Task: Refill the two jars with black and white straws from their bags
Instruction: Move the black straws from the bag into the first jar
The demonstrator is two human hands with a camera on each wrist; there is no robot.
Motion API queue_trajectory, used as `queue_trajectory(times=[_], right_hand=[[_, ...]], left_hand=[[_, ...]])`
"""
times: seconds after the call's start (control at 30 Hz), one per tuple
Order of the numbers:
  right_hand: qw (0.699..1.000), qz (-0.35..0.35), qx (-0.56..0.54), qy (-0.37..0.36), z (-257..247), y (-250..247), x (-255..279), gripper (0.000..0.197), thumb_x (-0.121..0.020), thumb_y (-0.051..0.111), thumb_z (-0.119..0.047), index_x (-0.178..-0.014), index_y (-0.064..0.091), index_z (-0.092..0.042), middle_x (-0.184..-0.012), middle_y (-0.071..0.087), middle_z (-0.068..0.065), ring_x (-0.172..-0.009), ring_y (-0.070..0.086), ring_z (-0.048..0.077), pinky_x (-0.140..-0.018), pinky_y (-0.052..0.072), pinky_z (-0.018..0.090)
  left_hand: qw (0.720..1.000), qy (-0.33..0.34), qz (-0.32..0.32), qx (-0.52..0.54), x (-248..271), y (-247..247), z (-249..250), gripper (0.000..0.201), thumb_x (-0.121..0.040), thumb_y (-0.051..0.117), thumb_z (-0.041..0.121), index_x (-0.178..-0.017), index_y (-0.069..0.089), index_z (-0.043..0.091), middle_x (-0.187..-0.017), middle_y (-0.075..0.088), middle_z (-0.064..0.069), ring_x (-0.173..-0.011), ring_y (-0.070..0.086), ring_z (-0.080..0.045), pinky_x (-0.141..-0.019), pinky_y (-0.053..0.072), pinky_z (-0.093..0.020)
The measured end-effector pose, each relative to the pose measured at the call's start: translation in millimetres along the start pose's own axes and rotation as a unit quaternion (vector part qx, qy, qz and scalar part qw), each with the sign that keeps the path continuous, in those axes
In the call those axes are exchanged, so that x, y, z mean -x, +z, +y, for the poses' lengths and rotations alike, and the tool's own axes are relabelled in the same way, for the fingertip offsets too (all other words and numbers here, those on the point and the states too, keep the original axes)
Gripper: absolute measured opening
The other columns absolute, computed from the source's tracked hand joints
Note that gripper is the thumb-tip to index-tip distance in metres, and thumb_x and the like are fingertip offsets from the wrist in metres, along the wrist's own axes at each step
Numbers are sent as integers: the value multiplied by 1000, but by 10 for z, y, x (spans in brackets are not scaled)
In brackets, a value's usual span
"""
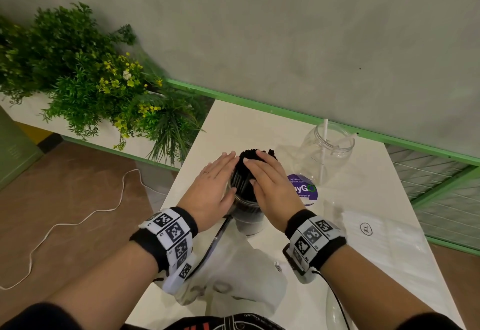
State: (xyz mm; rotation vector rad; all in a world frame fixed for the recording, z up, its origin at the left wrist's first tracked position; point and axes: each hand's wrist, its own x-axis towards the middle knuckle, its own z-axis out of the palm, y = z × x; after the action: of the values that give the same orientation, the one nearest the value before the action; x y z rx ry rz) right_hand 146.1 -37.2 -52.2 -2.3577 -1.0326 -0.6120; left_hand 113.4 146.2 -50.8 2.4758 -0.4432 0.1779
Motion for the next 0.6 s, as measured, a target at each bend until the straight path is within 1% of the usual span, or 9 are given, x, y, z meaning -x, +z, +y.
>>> queue_trajectory(times=[0.1,0.17,0.23,0.3,0.37,0.43,0.5,0.53,0.6], right_hand=[[999,-45,-18,-12,-26,-10,-4,47,-90,47,2,-137,45,1,-139,49,17,-131,41,24,-112,34,36],[997,-71,-5,-27,-29,-29,13,46,-93,46,-5,-139,44,-1,-145,44,14,-134,40,23,-115,28,36],[997,-74,-2,-4,21,-94,9,48,-96,42,-19,-142,40,-6,-149,41,8,-141,31,20,-119,18,36],[996,-61,-5,67,129,-196,-36,52,-98,36,-31,-146,33,-12,-153,34,3,-146,19,17,-121,9,34],[990,-66,-2,122,262,-276,-102,54,-99,30,-36,-148,31,-13,-156,28,0,-147,15,15,-121,8,33],[982,-108,-3,156,372,-290,-137,52,-100,30,-34,-147,34,-11,-155,31,3,-146,19,16,-120,13,33],[970,-150,-25,190,447,-283,-140,45,-102,36,-25,-145,37,-12,-149,40,7,-140,32,19,-115,20,23],[969,-146,-37,195,468,-286,-136,42,-102,40,-20,-143,41,-12,-143,47,8,-133,42,20,-109,25,17],[977,-94,-54,184,479,-291,-143,34,-99,47,-11,-133,53,-9,-128,59,7,-116,55,21,-97,31,9]], left_hand=[[1000,-4,2,12,25,7,-50,62,-96,48,18,-151,20,19,-158,18,7,-142,6,3,-115,2,-14],[1000,-10,3,19,34,4,-66,62,-96,49,19,-151,21,19,-158,19,7,-141,8,5,-113,1,-9],[1000,-15,8,26,37,-12,-63,63,-96,50,20,-151,20,19,-158,19,7,-140,7,5,-117,5,-15],[1000,-1,19,13,21,-46,-6,63,-95,48,25,-151,20,20,-159,17,7,-143,6,1,-120,10,-28],[999,40,16,-28,-23,-60,123,65,-92,42,35,-151,19,20,-160,13,6,-147,3,-7,-121,7,-34],[992,87,0,-97,-75,4,277,66,-90,33,42,-151,20,19,-160,13,5,-148,4,-11,-120,5,-36],[984,96,-24,-150,-89,134,377,68,-88,27,46,-149,27,17,-158,22,2,-148,12,-14,-119,10,-38],[982,86,-30,-164,-84,190,387,67,-88,27,46,-147,33,16,-156,29,1,-146,19,-16,-118,16,-39],[983,69,-22,-167,-71,238,364,59,-87,31,42,-136,50,16,-146,46,0,-139,37,-16,-113,28,-39]])
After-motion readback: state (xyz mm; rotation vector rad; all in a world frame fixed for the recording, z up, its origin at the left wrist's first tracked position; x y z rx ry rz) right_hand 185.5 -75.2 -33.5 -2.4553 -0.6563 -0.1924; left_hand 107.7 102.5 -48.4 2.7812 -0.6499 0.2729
